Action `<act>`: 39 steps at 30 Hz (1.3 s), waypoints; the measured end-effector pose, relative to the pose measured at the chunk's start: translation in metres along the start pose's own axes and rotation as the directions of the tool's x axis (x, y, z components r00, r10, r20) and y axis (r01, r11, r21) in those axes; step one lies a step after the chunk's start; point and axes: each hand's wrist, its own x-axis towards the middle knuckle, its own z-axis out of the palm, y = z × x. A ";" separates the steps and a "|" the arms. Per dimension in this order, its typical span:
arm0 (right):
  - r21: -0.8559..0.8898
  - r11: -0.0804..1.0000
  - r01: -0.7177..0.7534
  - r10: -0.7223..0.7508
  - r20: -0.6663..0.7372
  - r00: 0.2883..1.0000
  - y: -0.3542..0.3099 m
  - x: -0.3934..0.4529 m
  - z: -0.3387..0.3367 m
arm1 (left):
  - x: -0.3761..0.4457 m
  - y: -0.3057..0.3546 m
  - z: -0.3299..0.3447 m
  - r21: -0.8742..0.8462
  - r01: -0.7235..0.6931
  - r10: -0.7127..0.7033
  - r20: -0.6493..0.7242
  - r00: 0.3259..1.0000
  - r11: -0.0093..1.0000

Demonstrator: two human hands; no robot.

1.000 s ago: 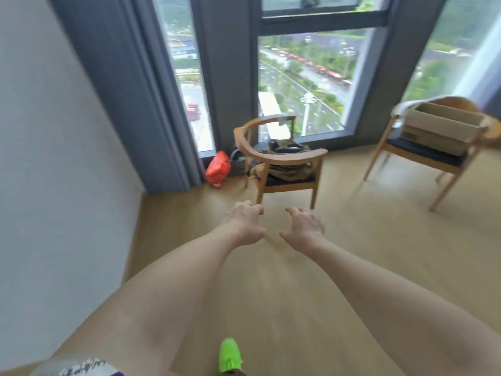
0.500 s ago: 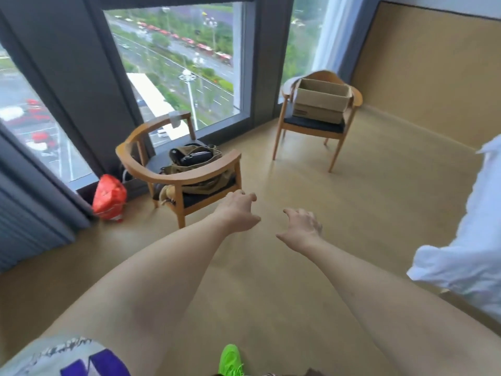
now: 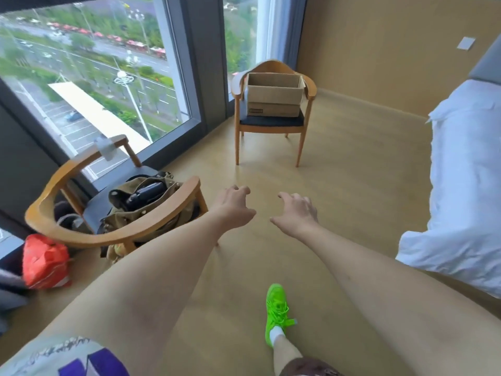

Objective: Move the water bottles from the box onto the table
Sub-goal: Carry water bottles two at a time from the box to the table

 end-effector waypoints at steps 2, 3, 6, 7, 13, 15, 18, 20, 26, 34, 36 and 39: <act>0.009 1.000 0.002 -0.002 -0.017 1.000 0.002 0.044 -0.013 | 0.048 0.009 -0.008 -0.004 -0.029 0.029 -0.024 0.999 1.000; 0.012 1.000 0.007 -0.007 -0.029 1.000 0.002 0.068 -0.021 | 0.073 0.014 -0.013 0.005 -0.042 0.042 -0.047 0.998 0.999; 0.032 0.999 0.029 -0.027 -0.061 0.998 -0.001 0.137 -0.055 | 0.146 0.031 -0.035 0.040 -0.060 0.063 -0.095 0.994 0.997; 0.042 0.998 0.037 -0.034 -0.071 0.997 -0.002 0.158 -0.068 | 0.168 0.038 -0.043 0.060 -0.063 0.069 -0.096 0.993 0.996; 0.067 0.996 0.062 -0.055 -0.095 0.994 -0.011 0.282 -0.131 | 0.296 0.080 -0.091 0.092 -0.096 0.111 -0.170 0.979 0.991; 0.076 0.996 0.051 -0.045 -0.080 0.996 -0.014 0.318 -0.138 | 0.333 0.089 -0.098 0.091 -0.106 0.120 -0.161 0.980 0.990; 0.081 0.996 0.028 -0.024 -0.047 0.999 -0.015 0.374 -0.142 | 0.393 0.097 -0.105 0.091 -0.128 0.139 -0.130 0.982 0.988; 0.069 0.998 0.013 -0.010 -0.044 0.999 -0.015 0.415 -0.143 | 0.437 0.096 -0.109 0.110 -0.148 0.161 -0.119 0.980 0.983; 0.047 0.998 -0.030 0.034 -0.079 0.996 -0.020 0.559 -0.155 | 0.580 0.088 -0.129 0.140 -0.173 0.188 -0.100 0.977 0.975; 0.082 0.992 -0.097 0.104 -0.097 0.990 -0.054 0.737 -0.200 | 0.765 0.094 -0.197 0.171 -0.211 0.220 -0.031 0.975 0.962; 0.103 0.989 -0.102 0.112 -0.100 0.989 -0.061 0.771 -0.207 | 0.802 0.096 -0.207 0.145 -0.203 0.212 -0.050 0.976 0.968; 0.104 0.988 -0.117 0.125 -0.068 0.990 -0.066 0.821 -0.211 | 0.847 0.096 -0.209 0.133 -0.195 0.201 -0.035 0.979 0.972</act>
